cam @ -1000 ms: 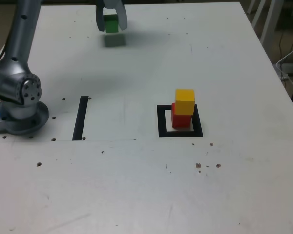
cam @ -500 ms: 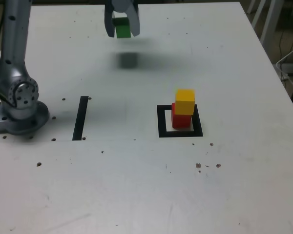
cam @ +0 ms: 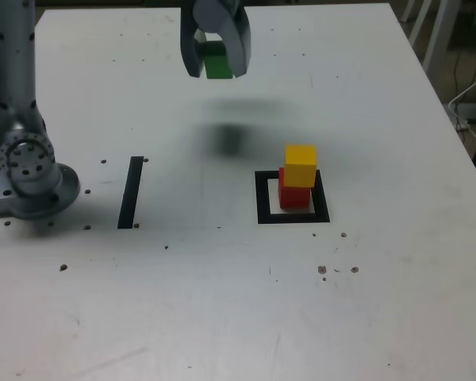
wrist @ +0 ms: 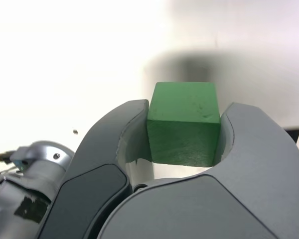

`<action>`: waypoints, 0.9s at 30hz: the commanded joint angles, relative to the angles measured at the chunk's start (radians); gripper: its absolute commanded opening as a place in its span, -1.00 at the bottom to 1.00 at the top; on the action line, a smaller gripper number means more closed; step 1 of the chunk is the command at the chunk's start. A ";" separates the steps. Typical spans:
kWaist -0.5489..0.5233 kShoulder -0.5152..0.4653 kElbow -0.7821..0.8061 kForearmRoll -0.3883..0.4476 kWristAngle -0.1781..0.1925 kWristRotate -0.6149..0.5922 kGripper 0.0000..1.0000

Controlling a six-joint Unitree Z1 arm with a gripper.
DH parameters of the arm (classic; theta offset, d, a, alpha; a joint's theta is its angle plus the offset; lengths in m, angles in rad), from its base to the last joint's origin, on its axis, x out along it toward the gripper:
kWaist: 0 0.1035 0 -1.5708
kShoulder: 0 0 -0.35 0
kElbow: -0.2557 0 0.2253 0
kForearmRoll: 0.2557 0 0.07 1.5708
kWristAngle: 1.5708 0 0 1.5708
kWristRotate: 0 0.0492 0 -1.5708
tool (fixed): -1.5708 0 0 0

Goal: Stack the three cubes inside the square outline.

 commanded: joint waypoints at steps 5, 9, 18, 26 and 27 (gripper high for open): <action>-0.130 -0.021 -0.037 0.049 -0.010 -0.095 -0.37; -0.203 -0.015 -0.069 0.087 -0.010 -0.144 -0.37; -0.350 0.033 -0.172 0.182 -0.029 -0.236 -0.38; -0.426 0.088 -0.245 0.208 -0.070 -0.293 -0.38; -0.434 0.095 -0.257 0.211 -0.076 -0.302 -0.38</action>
